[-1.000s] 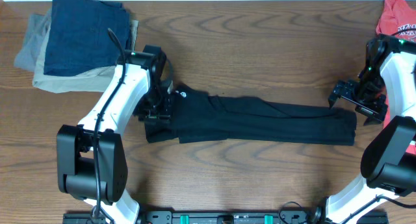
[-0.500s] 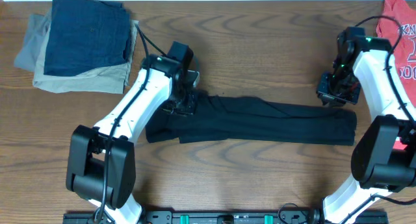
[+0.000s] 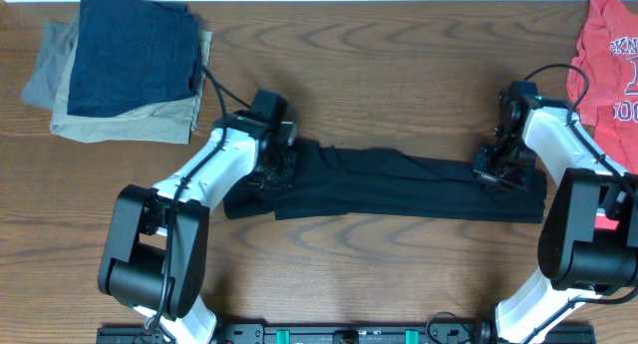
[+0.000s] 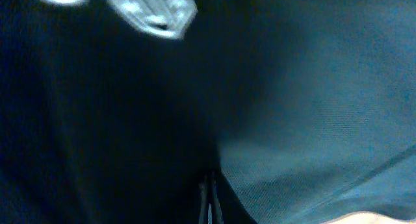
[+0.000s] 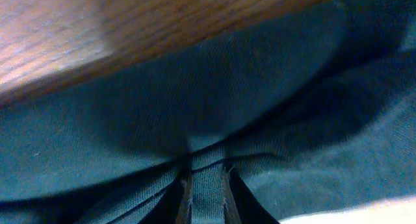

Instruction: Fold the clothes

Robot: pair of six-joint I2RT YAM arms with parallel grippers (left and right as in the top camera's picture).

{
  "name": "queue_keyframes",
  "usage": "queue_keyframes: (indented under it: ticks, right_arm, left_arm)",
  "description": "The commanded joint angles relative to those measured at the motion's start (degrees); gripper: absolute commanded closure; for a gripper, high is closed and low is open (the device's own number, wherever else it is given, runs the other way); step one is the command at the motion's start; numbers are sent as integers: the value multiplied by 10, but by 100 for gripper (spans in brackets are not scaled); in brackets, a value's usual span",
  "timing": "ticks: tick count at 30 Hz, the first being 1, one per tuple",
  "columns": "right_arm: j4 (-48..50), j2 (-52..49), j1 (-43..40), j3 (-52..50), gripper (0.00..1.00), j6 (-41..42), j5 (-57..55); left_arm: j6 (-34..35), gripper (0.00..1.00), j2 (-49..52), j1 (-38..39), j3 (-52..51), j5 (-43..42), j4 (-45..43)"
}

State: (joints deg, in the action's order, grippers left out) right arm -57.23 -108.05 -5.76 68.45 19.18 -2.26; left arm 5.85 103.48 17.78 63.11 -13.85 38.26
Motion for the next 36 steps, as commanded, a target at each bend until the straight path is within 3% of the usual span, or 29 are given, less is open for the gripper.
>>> queue_keyframes:
  ticks: [1,12,15,19,26,28,29,31,32,34,36]
  right_arm:
    - [23,10,4,-26,82,19,-2]
    - [81,10,24,-51,83,20,83]
    - [97,10,42,-50,77,20,83]
    - [125,10,65,-43,69,20,83]
    - [91,10,78,43,61,12,78]
    - [54,10,72,88,52,2,77]
    - [32,10,67,116,43,-2,73]
    - [-7,10,55,168,15,-3,58]
    - [-22,10,48,190,9,-10,51]
    - [-51,10,26,230,1,-26,35]
    - [-64,10,4,245,1,-46,29]
  left_arm:
    - [20,94,-5,-31,-33,-1,-15]
    - [24,94,-5,-140,-77,0,-21]
    - [26,94,-5,-171,-78,2,-17]
    - [80,94,-5,-209,-78,52,-12]
    - [64,94,-12,-239,-59,53,8]
    - [63,94,-23,-238,-47,53,24]
    - [63,94,-33,-238,-42,53,31]
    - [63,94,-52,-238,-36,53,36]
    - [63,93,-64,-238,-34,53,38]
    - [63,88,-92,-238,-33,53,39]
    - [63,83,-119,-238,-33,53,41]
